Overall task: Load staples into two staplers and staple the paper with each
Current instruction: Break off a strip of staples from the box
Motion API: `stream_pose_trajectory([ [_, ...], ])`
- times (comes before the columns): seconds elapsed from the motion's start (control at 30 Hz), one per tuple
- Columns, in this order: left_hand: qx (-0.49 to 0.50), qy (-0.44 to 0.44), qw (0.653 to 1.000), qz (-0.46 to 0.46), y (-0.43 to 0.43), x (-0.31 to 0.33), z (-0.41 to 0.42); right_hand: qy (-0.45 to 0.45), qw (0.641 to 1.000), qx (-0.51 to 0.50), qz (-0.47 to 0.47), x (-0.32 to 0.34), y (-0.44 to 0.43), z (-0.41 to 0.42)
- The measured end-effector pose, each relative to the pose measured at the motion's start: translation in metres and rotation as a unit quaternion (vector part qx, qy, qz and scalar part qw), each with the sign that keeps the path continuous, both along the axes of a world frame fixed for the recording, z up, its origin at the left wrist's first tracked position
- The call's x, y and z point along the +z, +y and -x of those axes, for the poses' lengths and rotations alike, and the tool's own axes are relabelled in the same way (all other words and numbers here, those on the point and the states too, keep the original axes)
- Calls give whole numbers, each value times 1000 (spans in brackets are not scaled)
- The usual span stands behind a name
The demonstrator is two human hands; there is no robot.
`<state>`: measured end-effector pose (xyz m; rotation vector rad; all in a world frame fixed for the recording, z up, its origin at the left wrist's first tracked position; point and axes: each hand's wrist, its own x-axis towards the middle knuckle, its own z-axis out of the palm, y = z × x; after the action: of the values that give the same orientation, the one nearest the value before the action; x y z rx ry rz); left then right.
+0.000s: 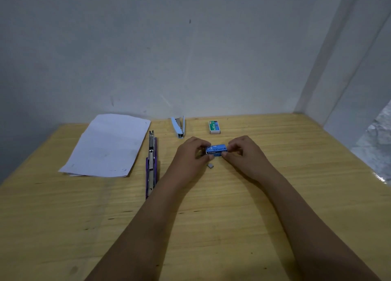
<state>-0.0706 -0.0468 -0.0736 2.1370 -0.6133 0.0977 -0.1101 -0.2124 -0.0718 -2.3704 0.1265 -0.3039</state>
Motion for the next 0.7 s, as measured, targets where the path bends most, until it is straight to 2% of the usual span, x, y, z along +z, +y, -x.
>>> stream_pose_trajectory([
  [0.3,-12,5,1000,13,2,-1,0,6,1000,2,15,1,2,1],
  [0.43,-21,10,1000,16,3,-1,0,-6,1000,23,-8,3,1,6],
  [0.6,-27,11,999,21,6,-1,-1,-10,997,64,46,6,0,8],
  [0.7,-25,12,999,34,7,-1,-1,-8,998,56,36,7,-7,11],
])
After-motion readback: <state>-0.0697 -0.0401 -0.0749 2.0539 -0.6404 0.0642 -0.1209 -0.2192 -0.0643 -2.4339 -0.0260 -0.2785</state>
